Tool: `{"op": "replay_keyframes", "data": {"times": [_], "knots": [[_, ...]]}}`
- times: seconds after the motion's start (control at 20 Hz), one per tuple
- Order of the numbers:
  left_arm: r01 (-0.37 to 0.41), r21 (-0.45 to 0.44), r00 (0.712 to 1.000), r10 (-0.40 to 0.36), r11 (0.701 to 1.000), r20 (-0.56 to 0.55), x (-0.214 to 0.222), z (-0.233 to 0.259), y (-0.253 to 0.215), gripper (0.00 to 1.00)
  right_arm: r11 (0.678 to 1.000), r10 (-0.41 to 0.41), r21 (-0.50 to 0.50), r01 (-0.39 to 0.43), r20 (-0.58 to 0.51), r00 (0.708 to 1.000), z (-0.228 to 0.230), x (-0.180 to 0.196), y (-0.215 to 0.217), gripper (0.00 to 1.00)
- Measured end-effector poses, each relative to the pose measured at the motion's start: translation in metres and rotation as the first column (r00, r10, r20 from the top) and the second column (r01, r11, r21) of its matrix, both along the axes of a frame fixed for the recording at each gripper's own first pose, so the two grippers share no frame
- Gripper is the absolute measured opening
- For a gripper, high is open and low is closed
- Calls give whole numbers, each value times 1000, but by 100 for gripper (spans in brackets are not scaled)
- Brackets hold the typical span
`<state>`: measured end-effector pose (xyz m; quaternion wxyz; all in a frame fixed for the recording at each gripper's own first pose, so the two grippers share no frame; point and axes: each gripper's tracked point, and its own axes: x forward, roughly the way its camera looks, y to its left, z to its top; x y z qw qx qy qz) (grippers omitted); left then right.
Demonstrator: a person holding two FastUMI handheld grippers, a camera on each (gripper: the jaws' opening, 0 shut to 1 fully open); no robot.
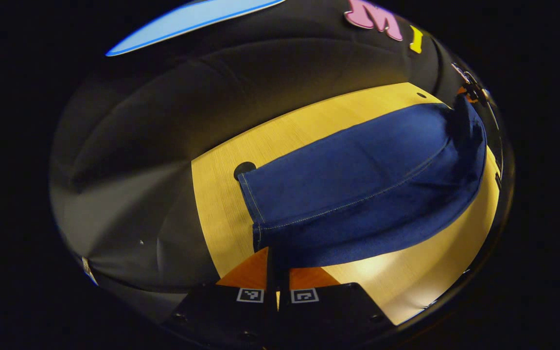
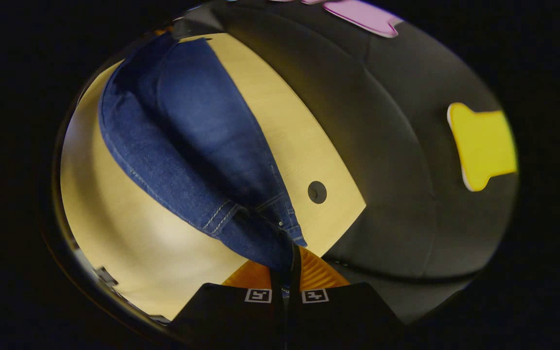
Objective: Grasp the waist and the cuffs of the jeans and fold them to make the two legs overlap; first hold the waist and fold one-third of the jeans toward the cuffs, then hold the cuffs and fold the remaining one-third in the same direction to finish folding.
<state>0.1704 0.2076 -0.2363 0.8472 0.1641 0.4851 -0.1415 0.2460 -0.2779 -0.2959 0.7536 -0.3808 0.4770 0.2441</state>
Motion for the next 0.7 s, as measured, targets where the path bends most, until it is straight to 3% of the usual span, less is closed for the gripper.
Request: {"op": "replay_keyframes", "data": {"times": [0.15, 0.2, 0.25, 0.35, 0.45, 0.5, 0.55, 0.6, 0.7], "knots": [[-129, -69, 990, 125, 989, -66, 28, -36, 3, 6, 971, -199, 123, 207, -79, 977, -22, 33, -2, 7], [-183, -94, 981, 175, 979, -84, 35, -41, 0, 6, 949, -265, 145, 279, -109, 958, -30, 43, -5, 17], [-225, -107, 971, 214, 968, -101, 41, -46, -3, 6, 928, -317, 163, 335, -129, 940, -39, 50, -8, 7], [-260, -84, 962, 251, 962, -104, 47, -54, -1, 6, 880, -417, 173, 442, -161, 894, -50, 53, -12, 7], [-303, -62, 949, 296, 951, -108, 52, -64, -1, 9, 798, -538, 196, 569, -193, 821, -48, 60, -12, 10], [-316, -63, 945, 307, 947, -115, 53, -68, -2, 12, 755, -593, 203, 623, -194, 782, -46, 64, -14, 17], [-316, -90, 945, 305, 944, -119, 54, -72, -9, 22, 727, -617, 233, 646, -191, 763, -39, 65, -4, 37], [-312, -110, 947, 300, 944, -110, 55, -64, -15, 24, 727, -622, 244, 642, -163, 766, -33, 64, 1, 41], [-294, -160, 956, 287, 942, -67, 52, -57, -31, 75, 755, -614, 224, 617, -90, 784, -26, 63, -10, 70]]}}
